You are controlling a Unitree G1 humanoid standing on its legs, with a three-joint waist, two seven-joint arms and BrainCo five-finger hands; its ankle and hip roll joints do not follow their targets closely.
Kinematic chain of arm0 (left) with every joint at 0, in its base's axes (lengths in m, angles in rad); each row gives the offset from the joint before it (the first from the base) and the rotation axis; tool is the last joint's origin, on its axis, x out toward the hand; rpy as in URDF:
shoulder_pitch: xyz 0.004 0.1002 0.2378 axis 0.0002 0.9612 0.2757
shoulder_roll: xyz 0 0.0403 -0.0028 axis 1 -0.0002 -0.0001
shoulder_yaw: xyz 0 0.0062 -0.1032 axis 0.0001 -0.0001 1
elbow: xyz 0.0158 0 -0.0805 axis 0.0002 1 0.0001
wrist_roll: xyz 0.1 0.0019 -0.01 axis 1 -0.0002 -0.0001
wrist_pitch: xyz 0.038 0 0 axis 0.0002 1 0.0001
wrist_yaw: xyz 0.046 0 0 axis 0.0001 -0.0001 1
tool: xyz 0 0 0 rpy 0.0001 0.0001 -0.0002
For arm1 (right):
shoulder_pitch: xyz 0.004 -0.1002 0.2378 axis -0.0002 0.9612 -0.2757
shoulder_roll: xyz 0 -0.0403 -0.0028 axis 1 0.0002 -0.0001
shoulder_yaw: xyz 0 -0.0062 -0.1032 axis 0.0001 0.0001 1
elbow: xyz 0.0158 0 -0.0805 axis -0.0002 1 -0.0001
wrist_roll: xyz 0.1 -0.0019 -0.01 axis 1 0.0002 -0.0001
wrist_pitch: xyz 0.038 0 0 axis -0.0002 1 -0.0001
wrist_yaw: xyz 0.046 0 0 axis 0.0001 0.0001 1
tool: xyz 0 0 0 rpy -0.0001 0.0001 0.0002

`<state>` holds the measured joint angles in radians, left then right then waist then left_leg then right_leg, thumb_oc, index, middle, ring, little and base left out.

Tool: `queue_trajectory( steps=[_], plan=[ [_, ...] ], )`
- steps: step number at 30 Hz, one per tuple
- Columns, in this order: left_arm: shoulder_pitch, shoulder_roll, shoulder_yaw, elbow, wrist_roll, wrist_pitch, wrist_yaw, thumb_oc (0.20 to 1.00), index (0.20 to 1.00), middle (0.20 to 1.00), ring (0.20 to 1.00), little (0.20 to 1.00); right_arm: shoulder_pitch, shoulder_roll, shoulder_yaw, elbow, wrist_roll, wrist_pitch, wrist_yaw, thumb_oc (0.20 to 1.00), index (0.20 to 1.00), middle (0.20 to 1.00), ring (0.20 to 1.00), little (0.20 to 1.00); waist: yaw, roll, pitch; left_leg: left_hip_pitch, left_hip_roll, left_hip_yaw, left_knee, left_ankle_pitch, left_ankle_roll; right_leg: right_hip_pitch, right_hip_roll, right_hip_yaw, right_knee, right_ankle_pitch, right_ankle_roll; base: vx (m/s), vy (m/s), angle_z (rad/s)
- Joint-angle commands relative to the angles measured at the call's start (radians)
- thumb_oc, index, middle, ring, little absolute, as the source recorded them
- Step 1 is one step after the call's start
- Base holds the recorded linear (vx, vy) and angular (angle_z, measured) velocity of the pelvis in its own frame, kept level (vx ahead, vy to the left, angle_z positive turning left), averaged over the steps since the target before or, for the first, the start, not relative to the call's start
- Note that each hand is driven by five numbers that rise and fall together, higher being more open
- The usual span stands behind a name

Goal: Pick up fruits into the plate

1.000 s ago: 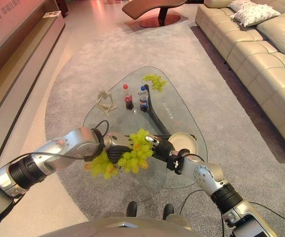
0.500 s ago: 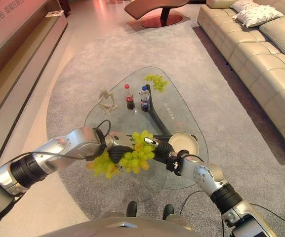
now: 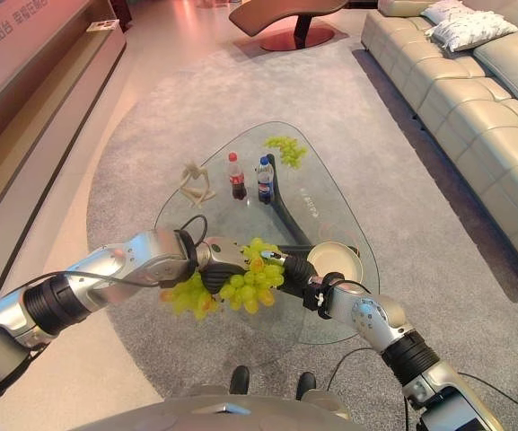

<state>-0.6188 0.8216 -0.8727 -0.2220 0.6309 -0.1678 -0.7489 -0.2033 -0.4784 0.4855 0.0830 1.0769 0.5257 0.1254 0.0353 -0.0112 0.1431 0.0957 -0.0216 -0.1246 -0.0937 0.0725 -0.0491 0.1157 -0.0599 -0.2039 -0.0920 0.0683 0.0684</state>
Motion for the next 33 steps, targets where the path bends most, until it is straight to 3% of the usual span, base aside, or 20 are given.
queue_trajectory(
  steps=[1,10,20,23,25,33],
  plan=[
    [-0.136,-0.088,-0.02,0.011,-0.003,0.017,0.06,0.2,0.2,0.2,0.2,0.2,-0.097,0.089,0.044,-0.029,0.043,-0.011,0.046,0.2,0.2,0.2,0.2,0.2,0.009,-0.012,-0.017,0.073,-0.011,0.114,0.055,-0.135,0.018,0.05,-0.014,0.017,0.012,-0.05,0.038,0.0,0.0,0.0],
    [-0.116,-0.095,-0.016,0.029,0.009,0.017,0.082,0.2,0.2,0.2,0.2,0.2,-0.08,0.091,0.02,-0.023,0.053,-0.027,0.058,0.2,0.2,0.2,0.2,0.2,0.005,-0.014,-0.028,0.075,-0.009,0.116,0.048,-0.133,0.017,0.05,-0.011,0.021,0.008,-0.051,0.039,0.0,0.0,0.0],
    [-0.026,-0.083,0.045,0.052,-0.036,0.066,0.13,0.2,0.2,0.2,0.2,0.2,-0.041,0.099,-0.038,-0.037,0.148,-0.111,0.057,0.2,0.2,0.2,0.2,0.2,0.01,-0.009,-0.027,0.066,-0.004,0.123,0.049,-0.128,0.015,0.043,-0.014,0.015,0.005,-0.044,0.042,0.0,0.0,0.0],
    [0.011,-0.085,0.08,0.06,-0.064,0.093,0.136,0.492,0.492,0.492,0.492,0.492,-0.022,0.11,-0.06,-0.033,0.186,-0.134,0.063,0.2,0.2,0.2,0.2,0.2,0.013,-0.006,-0.026,0.068,-0.002,0.124,0.047,-0.127,0.015,0.044,-0.013,0.014,0.005,-0.045,0.042,0.0,0.0,0.0],
    [0.063,-0.086,0.128,0.069,-0.099,0.12,0.142,1.0,1.0,1.0,1.0,1.0,0.009,0.118,-0.088,-0.031,0.214,-0.156,0.081,0.2,0.2,0.2,0.2,0.2,0.017,-0.003,-0.027,0.067,0.0,0.124,0.046,-0.125,0.015,0.043,-0.013,0.012,0.005,-0.045,0.042,-0.02,0.005,0.0],
    [0.193,-0.099,0.258,0.072,-0.206,0.176,0.188,1.0,1.0,1.0,1.0,1.0,0.088,0.141,-0.149,-0.021,0.274,-0.221,0.135,0.2,0.2,0.2,0.2,0.2,0.032,0.002,-0.025,0.074,0.006,0.121,0.04,-0.129,0.014,0.05,-0.012,0.006,0.005,-0.055,0.043,0.01,0.001,0.0]
  ],
)
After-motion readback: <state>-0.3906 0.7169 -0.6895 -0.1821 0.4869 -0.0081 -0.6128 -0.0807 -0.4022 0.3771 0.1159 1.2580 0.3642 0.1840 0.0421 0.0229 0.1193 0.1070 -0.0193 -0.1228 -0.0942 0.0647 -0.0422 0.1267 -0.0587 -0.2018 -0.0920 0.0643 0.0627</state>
